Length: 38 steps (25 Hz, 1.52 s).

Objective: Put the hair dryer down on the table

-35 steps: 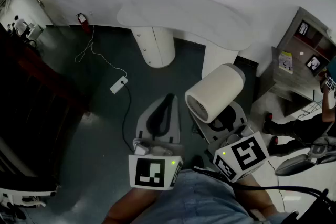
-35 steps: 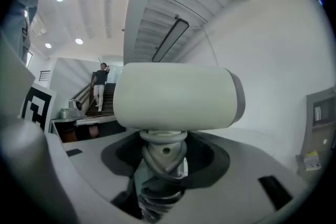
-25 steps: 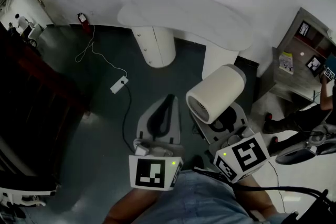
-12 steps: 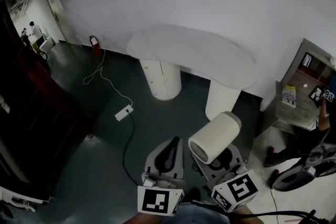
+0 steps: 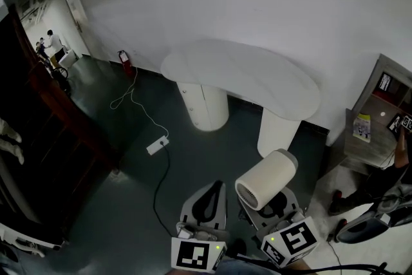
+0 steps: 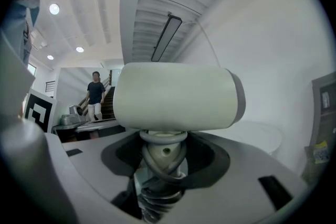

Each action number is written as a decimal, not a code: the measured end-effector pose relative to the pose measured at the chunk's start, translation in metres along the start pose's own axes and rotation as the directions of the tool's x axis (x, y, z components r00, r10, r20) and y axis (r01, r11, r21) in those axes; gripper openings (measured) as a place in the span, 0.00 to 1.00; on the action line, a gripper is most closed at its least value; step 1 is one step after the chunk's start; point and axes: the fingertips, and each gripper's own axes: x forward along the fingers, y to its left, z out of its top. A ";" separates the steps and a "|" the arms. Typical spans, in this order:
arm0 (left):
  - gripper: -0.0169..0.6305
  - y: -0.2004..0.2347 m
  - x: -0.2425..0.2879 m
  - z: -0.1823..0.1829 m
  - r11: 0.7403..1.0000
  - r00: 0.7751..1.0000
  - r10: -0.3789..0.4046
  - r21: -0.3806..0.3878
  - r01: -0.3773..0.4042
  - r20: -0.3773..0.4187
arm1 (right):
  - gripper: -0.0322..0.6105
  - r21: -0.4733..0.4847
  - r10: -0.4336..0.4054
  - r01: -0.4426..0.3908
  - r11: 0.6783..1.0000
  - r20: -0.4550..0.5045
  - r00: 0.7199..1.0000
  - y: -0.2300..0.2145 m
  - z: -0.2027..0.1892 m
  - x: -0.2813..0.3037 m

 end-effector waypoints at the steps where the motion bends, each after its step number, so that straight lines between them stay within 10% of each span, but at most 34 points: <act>1: 0.05 0.000 0.002 -0.002 1.000 1.000 0.002 0.008 -0.001 -0.005 | 0.40 0.004 0.003 -0.003 1.000 -0.003 1.000 -0.002 -0.001 0.001; 38: 0.05 0.224 0.208 0.004 0.999 0.997 -0.033 0.002 0.032 0.073 | 0.40 -0.044 -0.042 0.043 0.998 0.018 0.999 -0.069 0.044 0.289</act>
